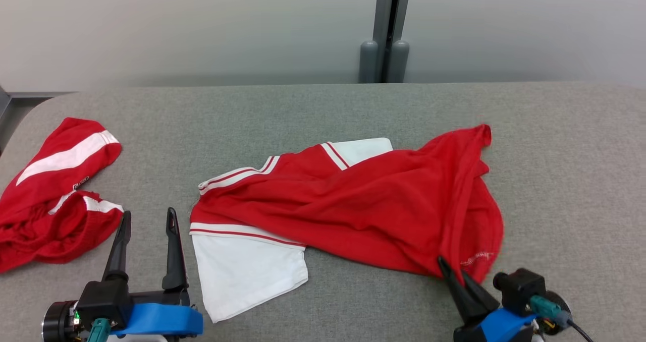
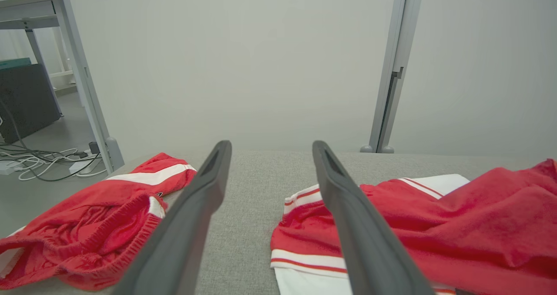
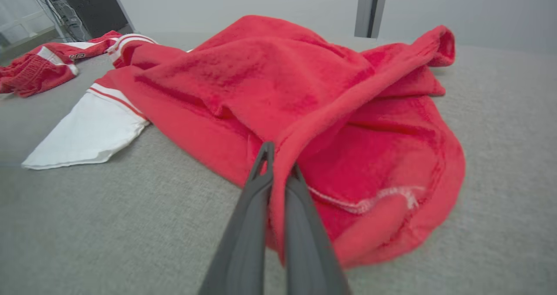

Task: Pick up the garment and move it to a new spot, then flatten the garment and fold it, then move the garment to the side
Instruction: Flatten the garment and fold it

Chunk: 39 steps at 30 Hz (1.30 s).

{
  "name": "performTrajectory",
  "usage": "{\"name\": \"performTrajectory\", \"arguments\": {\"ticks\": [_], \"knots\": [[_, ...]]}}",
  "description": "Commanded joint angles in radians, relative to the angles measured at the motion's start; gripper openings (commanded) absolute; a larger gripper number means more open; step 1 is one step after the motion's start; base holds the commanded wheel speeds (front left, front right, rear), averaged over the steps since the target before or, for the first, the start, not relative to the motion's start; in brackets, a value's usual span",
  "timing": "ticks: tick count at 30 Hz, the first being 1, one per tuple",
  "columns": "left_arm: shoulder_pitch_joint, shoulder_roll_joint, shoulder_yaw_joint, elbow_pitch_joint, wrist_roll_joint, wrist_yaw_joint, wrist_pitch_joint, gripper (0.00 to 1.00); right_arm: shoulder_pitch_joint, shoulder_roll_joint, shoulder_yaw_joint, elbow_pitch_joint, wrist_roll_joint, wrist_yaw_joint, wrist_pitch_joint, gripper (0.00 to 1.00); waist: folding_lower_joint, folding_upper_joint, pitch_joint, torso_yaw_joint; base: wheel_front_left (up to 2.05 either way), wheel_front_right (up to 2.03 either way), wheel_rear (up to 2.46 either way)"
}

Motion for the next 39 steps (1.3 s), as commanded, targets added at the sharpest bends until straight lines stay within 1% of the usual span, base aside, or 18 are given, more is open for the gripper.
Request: {"name": "performTrajectory", "arguments": {"ticks": [1,6,9,12,18,22,26,33,39], "knots": [[0.003,-0.001,0.001,0.001,0.005,-0.001,-0.003,1.0,0.018,-0.006,0.001,-0.009,0.006,0.0,0.003,0.0,0.0,-0.0001,-0.009,-0.009,0.0,0.0,0.0],[0.016,-0.002,0.003,-0.004,0.007,-0.007,-0.003,1.0,0.163,-0.018,0.009,-0.222,0.048,0.0,0.093,0.0,0.0,-0.0001,-0.01,-0.03,0.0,0.0,0.0],[0.013,-0.002,0.006,-0.007,0.008,-0.008,-0.003,1.0,0.221,-0.019,-0.002,-0.322,0.062,0.0,0.143,0.0,0.0,-0.0001,-0.002,-0.04,0.0,0.0,0.0],[0.006,-0.002,0.003,-0.007,0.009,-0.008,-0.003,1.0,0.243,-0.031,-0.024,-0.368,0.045,0.0,0.174,0.0,0.0,-0.0001,0.004,-0.045,0.0,0.0,0.0],[-0.007,-0.003,-0.005,-0.001,0.009,-0.012,-0.003,1.0,0.224,-0.032,-0.056,-0.377,0.041,0.0,0.188,0.0,0.0,-0.0001,0.005,-0.039,0.0,0.0,0.0],[-0.007,-0.003,-0.004,-0.003,0.008,-0.013,-0.003,1.0,0.171,-0.04,-0.069,-0.347,0.047,0.0,0.176,0.0,0.0,-0.0001,0.009,-0.032,0.0,0.0,0.0],[-0.015,-0.004,-0.008,-0.003,0.007,-0.013,-0.003,1.0,0.092,-0.056,-0.099,-0.27,0.058,0.0,0.158,0.0,0.0,-0.0001,0.021,-0.017,0.0,0.0,0.0],[-0.047,-0.004,-0.021,0.001,0.005,-0.011,-0.003,1.0,-0.068,-0.123,-0.153,-0.066,0.07,0.0,0.126,0.0,0.0,-0.0001,0.054,0.029,0.0,0.0,0.0],[-0.062,-0.005,-0.028,0.011,0.001,-0.011,-0.003,1.0,-0.228,-0.124,-0.154,0.133,0.101,0.0,0.083,0.0,0.0,-0.0001,0.069,0.057,0.0,0.0,0.0]]}}
